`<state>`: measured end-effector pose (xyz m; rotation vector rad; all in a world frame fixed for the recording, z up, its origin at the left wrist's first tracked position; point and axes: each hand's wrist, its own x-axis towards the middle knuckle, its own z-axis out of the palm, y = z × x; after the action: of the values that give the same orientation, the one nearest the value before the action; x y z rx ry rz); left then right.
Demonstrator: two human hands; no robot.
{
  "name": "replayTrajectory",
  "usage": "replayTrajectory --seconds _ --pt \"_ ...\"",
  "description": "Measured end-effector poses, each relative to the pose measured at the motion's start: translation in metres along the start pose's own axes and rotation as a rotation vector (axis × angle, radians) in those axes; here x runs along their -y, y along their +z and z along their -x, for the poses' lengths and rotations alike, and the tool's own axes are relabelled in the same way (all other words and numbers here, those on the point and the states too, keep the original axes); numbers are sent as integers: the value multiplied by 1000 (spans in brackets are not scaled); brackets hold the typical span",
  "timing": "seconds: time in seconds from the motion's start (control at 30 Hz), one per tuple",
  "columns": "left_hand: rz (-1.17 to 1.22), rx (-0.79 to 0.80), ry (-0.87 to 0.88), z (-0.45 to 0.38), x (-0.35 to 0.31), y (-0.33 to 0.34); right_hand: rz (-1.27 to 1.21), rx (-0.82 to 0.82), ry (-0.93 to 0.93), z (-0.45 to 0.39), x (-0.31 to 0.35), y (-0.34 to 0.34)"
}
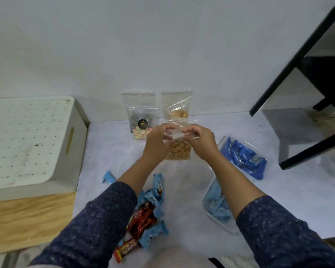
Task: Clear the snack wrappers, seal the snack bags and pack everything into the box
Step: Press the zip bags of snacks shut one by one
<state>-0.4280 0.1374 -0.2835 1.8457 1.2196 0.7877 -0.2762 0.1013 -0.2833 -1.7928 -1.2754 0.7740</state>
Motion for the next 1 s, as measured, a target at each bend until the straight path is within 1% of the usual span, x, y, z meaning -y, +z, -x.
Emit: replayTrajectory --seconds 0.1,0.2,0.37,0.43,0.53,0.7,0.8,0.9,1.0 --pt "-53 -17 -74 -19 9 18 104 40 -65 -23 -16 -2" --pt "-109 -24 -132 -37 19 33 117 104 -29 -46 -26 -4" --pt "-178 -89 -131 -62 32 46 153 174 -59 -78 -36 -1" --pt "-204 -83 -145 -68 34 46 183 213 -76 -87 -36 0" --pt "-276 -8 -175 -74 33 40 297 245 -121 -99 -35 -1" --pt "-447 116 -262 -76 21 24 386 299 -118 -104 -21 -18" --pt "-544 162 -246 -75 8 10 536 330 -135 -103 -7 -30" --pt "-680 185 -226 -70 -8 -10 692 340 -125 -100 13 -38" --pt "-787 125 -232 -51 -23 -38 793 331 -159 -84 37 -42"
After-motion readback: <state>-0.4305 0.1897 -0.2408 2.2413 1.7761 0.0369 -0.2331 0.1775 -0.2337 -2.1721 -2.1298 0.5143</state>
